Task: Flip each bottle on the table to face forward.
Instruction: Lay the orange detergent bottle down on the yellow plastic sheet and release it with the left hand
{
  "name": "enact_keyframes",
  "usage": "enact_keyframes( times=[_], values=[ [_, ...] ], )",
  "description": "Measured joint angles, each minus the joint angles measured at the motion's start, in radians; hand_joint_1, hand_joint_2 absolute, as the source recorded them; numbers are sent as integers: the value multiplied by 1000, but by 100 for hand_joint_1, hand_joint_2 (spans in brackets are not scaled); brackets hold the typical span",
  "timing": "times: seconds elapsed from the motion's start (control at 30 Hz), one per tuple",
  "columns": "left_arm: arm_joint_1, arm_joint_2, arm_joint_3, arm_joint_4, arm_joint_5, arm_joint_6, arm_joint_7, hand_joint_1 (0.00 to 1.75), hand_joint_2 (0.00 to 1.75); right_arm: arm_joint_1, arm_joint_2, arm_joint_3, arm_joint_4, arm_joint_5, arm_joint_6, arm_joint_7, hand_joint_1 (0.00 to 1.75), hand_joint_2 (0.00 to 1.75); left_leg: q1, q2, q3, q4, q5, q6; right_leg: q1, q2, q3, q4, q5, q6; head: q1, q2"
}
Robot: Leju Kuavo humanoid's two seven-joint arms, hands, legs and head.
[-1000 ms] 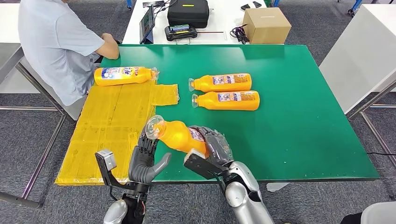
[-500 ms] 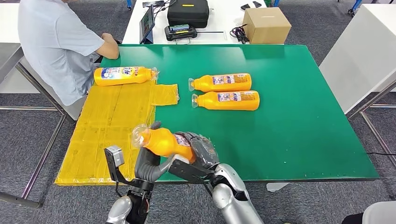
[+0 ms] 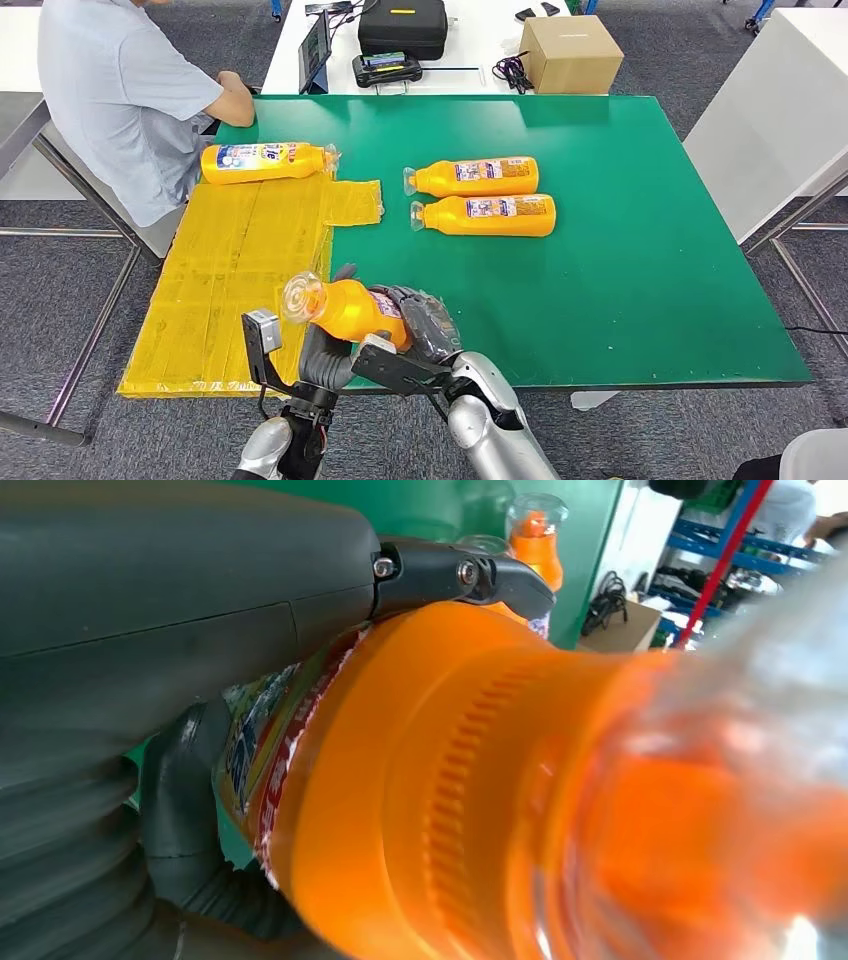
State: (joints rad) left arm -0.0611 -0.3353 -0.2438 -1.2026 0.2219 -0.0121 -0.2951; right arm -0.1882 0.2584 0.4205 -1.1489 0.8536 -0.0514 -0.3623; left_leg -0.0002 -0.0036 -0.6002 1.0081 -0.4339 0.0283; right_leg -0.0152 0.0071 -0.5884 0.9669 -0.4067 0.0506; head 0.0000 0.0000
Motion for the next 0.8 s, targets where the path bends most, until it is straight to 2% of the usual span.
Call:
enact_keyframes(
  times=[0.07,0.2,0.23,0.33,0.37,0.57,0.8],
  values=[
    [-3,0,0,7,12,0,-10,21,175,-2,1,6,4,-1,0,3,175,175,0,0,0,0,0,0,0,0,0,0,0,0,0,0],
    [-5,0,0,15,21,0,-18,171,175,-5,3,10,16,-6,0,4,172,175,0,0,0,0,0,0,0,0,0,0,0,0,0,0],
    [-6,0,0,16,21,0,-22,175,175,-5,3,10,18,-6,0,4,151,175,0,0,0,0,0,0,0,0,0,0,0,0,0,0],
    [-7,0,0,16,18,14,-47,175,175,-6,6,12,24,-13,1,4,22,175,0,0,0,0,0,0,0,0,0,0,0,0,0,0],
    [-7,0,0,15,15,23,-59,175,175,-6,9,12,27,-19,2,4,0,175,0,0,0,0,0,0,0,0,0,0,0,0,0,0],
    [1,0,3,-14,10,74,-105,175,175,-5,28,13,44,-65,22,3,0,175,0,0,0,0,0,0,0,0,0,0,0,0,0,0],
    [17,0,14,-68,31,84,-141,175,175,-14,49,12,71,-121,53,-1,0,175,0,0,-1,0,0,0,0,0,0,0,0,0,0,0]
  ],
)
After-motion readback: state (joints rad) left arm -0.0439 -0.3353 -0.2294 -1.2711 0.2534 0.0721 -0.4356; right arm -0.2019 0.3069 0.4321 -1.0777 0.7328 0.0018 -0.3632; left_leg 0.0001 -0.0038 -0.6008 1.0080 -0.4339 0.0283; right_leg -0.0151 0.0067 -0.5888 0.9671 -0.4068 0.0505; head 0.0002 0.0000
